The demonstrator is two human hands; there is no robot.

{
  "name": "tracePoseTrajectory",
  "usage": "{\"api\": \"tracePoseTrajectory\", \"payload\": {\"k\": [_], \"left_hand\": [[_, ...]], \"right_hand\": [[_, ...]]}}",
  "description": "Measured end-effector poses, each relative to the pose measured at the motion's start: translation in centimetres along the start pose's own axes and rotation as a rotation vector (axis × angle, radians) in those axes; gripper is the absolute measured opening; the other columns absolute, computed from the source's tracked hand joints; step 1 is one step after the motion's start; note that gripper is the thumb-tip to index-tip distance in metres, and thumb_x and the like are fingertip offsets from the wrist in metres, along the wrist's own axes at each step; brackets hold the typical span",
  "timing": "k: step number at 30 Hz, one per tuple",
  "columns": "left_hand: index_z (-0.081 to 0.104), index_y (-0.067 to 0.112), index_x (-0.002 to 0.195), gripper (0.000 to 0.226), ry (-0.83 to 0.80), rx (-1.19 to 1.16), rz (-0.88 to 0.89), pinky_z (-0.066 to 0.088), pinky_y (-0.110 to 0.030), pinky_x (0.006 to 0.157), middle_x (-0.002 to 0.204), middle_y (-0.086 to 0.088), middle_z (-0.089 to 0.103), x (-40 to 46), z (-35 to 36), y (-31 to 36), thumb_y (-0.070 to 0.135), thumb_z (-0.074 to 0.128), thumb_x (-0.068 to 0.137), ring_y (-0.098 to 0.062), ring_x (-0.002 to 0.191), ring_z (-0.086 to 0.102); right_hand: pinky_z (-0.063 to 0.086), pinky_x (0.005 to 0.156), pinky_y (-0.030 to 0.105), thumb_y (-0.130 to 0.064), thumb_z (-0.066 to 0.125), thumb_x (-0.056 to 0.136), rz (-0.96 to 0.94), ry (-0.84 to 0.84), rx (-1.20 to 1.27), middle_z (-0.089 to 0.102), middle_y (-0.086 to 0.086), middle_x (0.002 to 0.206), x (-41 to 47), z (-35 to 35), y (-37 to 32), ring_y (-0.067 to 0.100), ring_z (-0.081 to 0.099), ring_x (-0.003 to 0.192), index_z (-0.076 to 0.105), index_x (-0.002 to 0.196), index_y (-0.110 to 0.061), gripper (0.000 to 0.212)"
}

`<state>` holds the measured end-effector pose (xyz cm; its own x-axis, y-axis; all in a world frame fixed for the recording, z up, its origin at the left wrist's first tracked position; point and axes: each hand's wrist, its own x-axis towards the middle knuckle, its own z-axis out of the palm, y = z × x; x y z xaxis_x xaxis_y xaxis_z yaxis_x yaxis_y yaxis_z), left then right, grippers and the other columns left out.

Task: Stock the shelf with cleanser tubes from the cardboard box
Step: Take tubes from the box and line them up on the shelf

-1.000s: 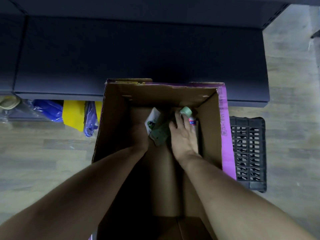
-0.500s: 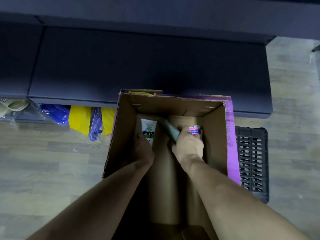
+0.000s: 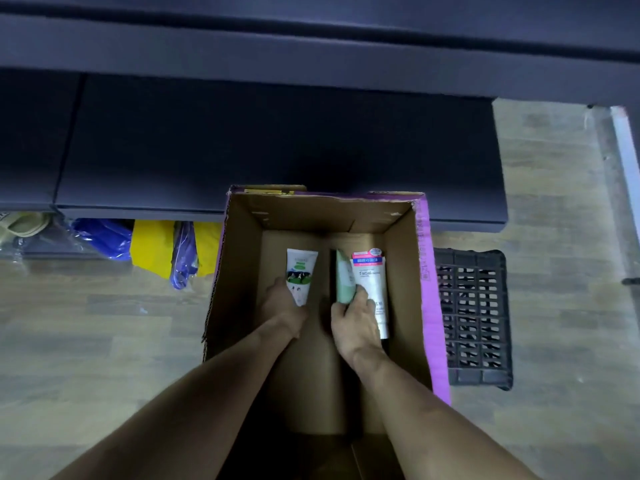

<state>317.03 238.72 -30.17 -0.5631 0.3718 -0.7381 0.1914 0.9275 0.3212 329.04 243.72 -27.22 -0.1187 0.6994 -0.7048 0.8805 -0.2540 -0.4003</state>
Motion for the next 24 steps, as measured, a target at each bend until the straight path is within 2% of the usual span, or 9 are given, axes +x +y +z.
{"api": "tracePoseTrajectory", "payload": {"k": [2, 4, 8, 11, 13, 16, 19, 21, 24], "left_hand": [[0.052, 0.015, 0.114, 0.040, -0.005, -0.013, 0.004, 0.048, -0.027, 0.066, 0.108, -0.003, 0.062, -1.7, -0.5, 0.6, 0.021, 0.071, 0.080, -0.025, 0.091, 0.063], [0.050, 0.014, 0.114, 0.042, 0.021, -0.036, 0.026, 0.042, -0.024, 0.061, 0.109, -0.005, 0.062, -3.5, -1.1, 1.2, 0.020, 0.070, 0.078, -0.026, 0.094, 0.064], [0.051, 0.017, 0.112, 0.043, 0.109, -0.005, 0.086, 0.044, -0.027, 0.071, 0.105, -0.005, 0.067, -7.4, -3.3, 2.4, 0.030, 0.070, 0.076, -0.028, 0.101, 0.064], [0.046, 0.020, 0.103, 0.039, 0.186, -0.040, 0.122, 0.052, -0.033, 0.075, 0.096, -0.003, 0.068, -10.0, -5.0, 3.0, 0.032, 0.069, 0.075, -0.030, 0.096, 0.066], [0.043, 0.021, 0.099, 0.038, 0.238, -0.097, 0.160, 0.053, -0.035, 0.075, 0.090, -0.001, 0.067, -11.6, -6.2, 3.4, 0.031, 0.069, 0.073, -0.028, 0.090, 0.066], [0.042, 0.022, 0.101, 0.042, 0.321, -0.147, 0.217, 0.053, -0.037, 0.072, 0.090, 0.001, 0.065, -13.9, -8.2, 4.0, 0.029, 0.071, 0.072, -0.027, 0.087, 0.065], [0.042, 0.022, 0.103, 0.045, 0.416, -0.190, 0.275, 0.051, -0.036, 0.067, 0.090, 0.003, 0.064, -16.1, -10.3, 4.8, 0.030, 0.073, 0.073, -0.025, 0.084, 0.063], [0.040, 0.023, 0.103, 0.045, 0.473, -0.211, 0.303, 0.047, -0.033, 0.064, 0.089, 0.005, 0.062, -17.8, -11.7, 5.5, 0.029, 0.074, 0.074, -0.024, 0.083, 0.062], [0.041, 0.022, 0.107, 0.048, 0.544, -0.231, 0.341, 0.049, -0.033, 0.068, 0.098, 0.002, 0.063, -20.2, -13.7, 6.6, 0.029, 0.074, 0.074, -0.023, 0.089, 0.063]], "right_hand": [[0.042, 0.097, 0.036, -0.024, 0.051, 0.093, -0.008, 0.034, -0.007, 0.045, 0.013, 0.132, -1.1, -0.7, 0.2, 0.035, 0.051, 0.118, 0.040, 0.141, -0.010, 0.051], [0.046, 0.095, 0.035, -0.025, 0.058, 0.088, -0.013, 0.058, 0.014, 0.046, 0.010, 0.125, -2.3, -1.7, 0.2, 0.034, 0.056, 0.111, 0.048, 0.131, -0.009, 0.046], [0.046, 0.090, 0.028, -0.023, 0.069, 0.079, -0.080, 0.115, 0.092, 0.050, 0.003, 0.114, -5.0, -3.9, -0.7, 0.024, 0.058, 0.102, 0.053, 0.119, -0.012, 0.044], [0.051, 0.087, 0.031, -0.029, 0.072, 0.077, -0.143, 0.157, 0.114, 0.053, -0.003, 0.112, -7.0, -5.4, -1.8, 0.020, 0.061, 0.099, 0.053, 0.117, -0.018, 0.046], [0.052, 0.084, 0.033, -0.034, 0.074, 0.075, -0.201, 0.198, 0.111, 0.056, -0.005, 0.109, -8.2, -6.5, -2.6, 0.019, 0.062, 0.099, 0.054, 0.115, -0.022, 0.047], [0.052, 0.078, 0.032, -0.038, 0.074, 0.074, -0.291, 0.254, 0.102, 0.058, -0.011, 0.104, -10.1, -8.6, -4.1, 0.015, 0.062, 0.095, 0.052, 0.110, -0.028, 0.043], [0.056, 0.076, 0.037, -0.044, 0.071, 0.071, -0.368, 0.281, 0.143, 0.060, -0.014, 0.099, -12.0, -10.5, -5.8, 0.011, 0.063, 0.088, 0.049, 0.103, -0.036, 0.039], [0.057, 0.073, 0.039, -0.046, 0.071, 0.069, -0.403, 0.280, 0.181, 0.063, -0.013, 0.096, -13.2, -11.7, -6.9, 0.009, 0.064, 0.083, 0.050, 0.101, -0.036, 0.039], [0.054, 0.071, 0.033, -0.043, 0.074, 0.072, -0.468, 0.303, 0.206, 0.064, -0.012, 0.096, -15.4, -13.8, -8.1, 0.009, 0.064, 0.082, 0.052, 0.102, -0.032, 0.038]]}}
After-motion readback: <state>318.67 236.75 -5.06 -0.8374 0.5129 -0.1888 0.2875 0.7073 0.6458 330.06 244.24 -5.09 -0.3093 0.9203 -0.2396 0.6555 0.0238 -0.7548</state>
